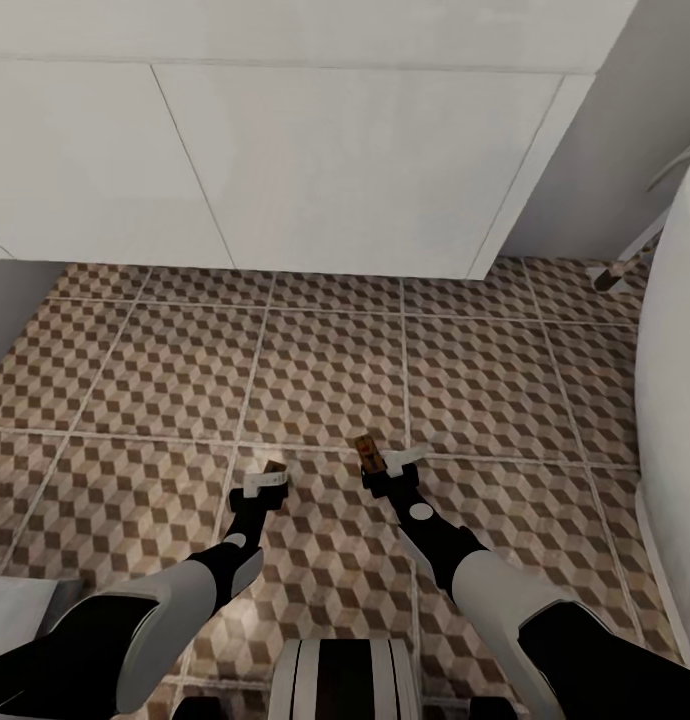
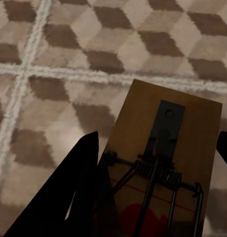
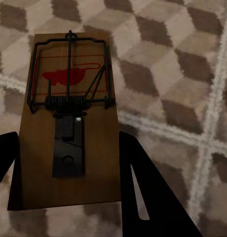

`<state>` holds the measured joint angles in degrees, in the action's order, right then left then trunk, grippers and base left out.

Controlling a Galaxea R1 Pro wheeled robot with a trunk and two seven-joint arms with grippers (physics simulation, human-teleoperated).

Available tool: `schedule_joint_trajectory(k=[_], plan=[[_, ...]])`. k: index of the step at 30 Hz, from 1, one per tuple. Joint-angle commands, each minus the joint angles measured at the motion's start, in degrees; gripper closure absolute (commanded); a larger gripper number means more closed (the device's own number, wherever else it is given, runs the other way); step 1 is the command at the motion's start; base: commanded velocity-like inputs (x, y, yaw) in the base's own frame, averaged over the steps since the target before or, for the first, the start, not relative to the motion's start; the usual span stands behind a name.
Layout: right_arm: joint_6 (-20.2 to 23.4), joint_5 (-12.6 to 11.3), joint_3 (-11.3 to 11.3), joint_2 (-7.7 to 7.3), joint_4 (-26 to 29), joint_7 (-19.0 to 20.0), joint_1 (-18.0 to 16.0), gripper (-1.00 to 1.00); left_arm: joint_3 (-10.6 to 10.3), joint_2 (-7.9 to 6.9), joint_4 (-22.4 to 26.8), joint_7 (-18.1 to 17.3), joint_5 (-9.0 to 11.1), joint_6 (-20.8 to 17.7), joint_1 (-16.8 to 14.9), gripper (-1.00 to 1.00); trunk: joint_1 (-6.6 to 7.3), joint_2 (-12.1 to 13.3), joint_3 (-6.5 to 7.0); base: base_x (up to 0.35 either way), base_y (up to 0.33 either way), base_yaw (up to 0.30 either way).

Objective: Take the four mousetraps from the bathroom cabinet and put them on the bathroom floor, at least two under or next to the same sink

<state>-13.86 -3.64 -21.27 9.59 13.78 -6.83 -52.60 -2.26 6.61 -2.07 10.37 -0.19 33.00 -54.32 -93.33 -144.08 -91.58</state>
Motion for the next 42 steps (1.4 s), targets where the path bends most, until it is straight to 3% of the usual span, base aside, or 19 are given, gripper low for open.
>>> schedule_joint_trajectory(k=[1, 12, 20, 25, 27, 28, 30, 31, 32, 34, 37, 40, 42], plan=[[-0.2, -0.52, -0.53, -0.01, -0.07, -0.55, -0.04, 1.0, -0.26, 0.04, -0.22, 0.37, -0.08, 0.31, -0.05, 1.0, 0.01, -0.01, -0.05, 0.0, 0.0, 0.017], [-0.46, -0.47, -0.53, -0.12, -0.07, -2.09, -0.04, 1.0, -0.29, 0.62, -0.14, 0.76, -0.08, 0.23, 0.4, 1.0, 0.01, -0.01, -0.08, 0.0, 0.0, 0.004], [-6.87, -0.56, -0.5, -1.24, -0.03, -3.0, -0.04, 1.0, -0.27, 0.68, -0.01, 0.62, -0.08, 0.34, 0.44, 1.0, 0.01, -0.01, -0.08, 0.0, 0.0, 0.0], [-7.71, -0.51, -0.47, -1.21, 1.01, -3.06, -0.04, 1.0, -0.27, 0.8, 4.98, 0.7, -0.09, -0.55, 0.44, 1.0, 0.01, -0.01, -0.08, 0.0, 0.0, 0.0], [-7.7, -0.5, -0.46, -1.11, 1.9, -3.17, -0.04, 1.0, -0.34, 0.77, 9.99, 0.74, -0.04, -3.87, 0.44, 1.0, 0.01, -0.01, -0.08, 0.0, 0.0, 0.0], [-7.64, -0.48, -0.45, -1.06, 3.03, -3.29, -0.04, 1.0, -0.37, 0.74, 14.28, 0.74, -0.02, -8.32, 0.44, 1.0, 0.01, -0.01, -0.08, 0.0, 0.0, 0.0], [-7.24, -0.43, -0.43, -1.11, 6.6, -3.92, -0.04, 1.0, -0.41, 0.62, 25.44, 0.56, 0.08, -21.64, 0.44, 1.0, 0.01, -0.01, -0.08, 0.0, 0.0, 0.0], [-5.58, -0.42, -0.39, -1.21, 9.8, -4.59, -0.04, 1.0, -0.39, 0.49, 34.31, 0.07, 0.2, -33.2, 0.44, 1.0, 0.01, -0.01, -0.08, 0.0, 0.0, 0.0], [-3.46, -0.41, -0.38, -1.32, 12.14, -4.96, -0.04, 1.0, -0.39, 0.43, 39.56, -0.53, 0.26, -40.22, 0.44, 1.0, 0.01, -0.01, -0.08, 0.0, 0.0, 0.0], [2.45, -0.4, -0.36, -1.58, 17.17, -5.46, -0.04, 1.0, -0.33, 0.44, 47.4, -1.72, 0.32, -49.63, 0.38, 1.0, 0.01, -0.01, -0.08, 0.0, 0.0, 0.0], [11.4, -0.4, -0.3, -1.82, 24.56, -5.71, -0.04, 1.0, -0.3, 0.53, 54.97, -2.45, 0.39, -55.82, -0.02, 1.0, 0.01, -0.01, -0.08, 0.0, 0.0, 0.0], [15.15, -0.36, -0.23, -2.33, 28.11, -5.86, -0.15, 1.0, -0.29, 0.73, 58.71, -2.5, 0.24, -62.26, -0.59, 1.0, 0.01, -0.01, -0.08, 0.0, 0.0, 0.0], [16.86, -0.34, -0.2, -2.48, 28.6, -5.89, -0.32, 1.0, -0.29, 0.79, 58.92, -2.41, 0.21, -64.49, -1.65, 1.0, 0.01, -0.01, -0.08, 0.0, 0.0, 0.0]])
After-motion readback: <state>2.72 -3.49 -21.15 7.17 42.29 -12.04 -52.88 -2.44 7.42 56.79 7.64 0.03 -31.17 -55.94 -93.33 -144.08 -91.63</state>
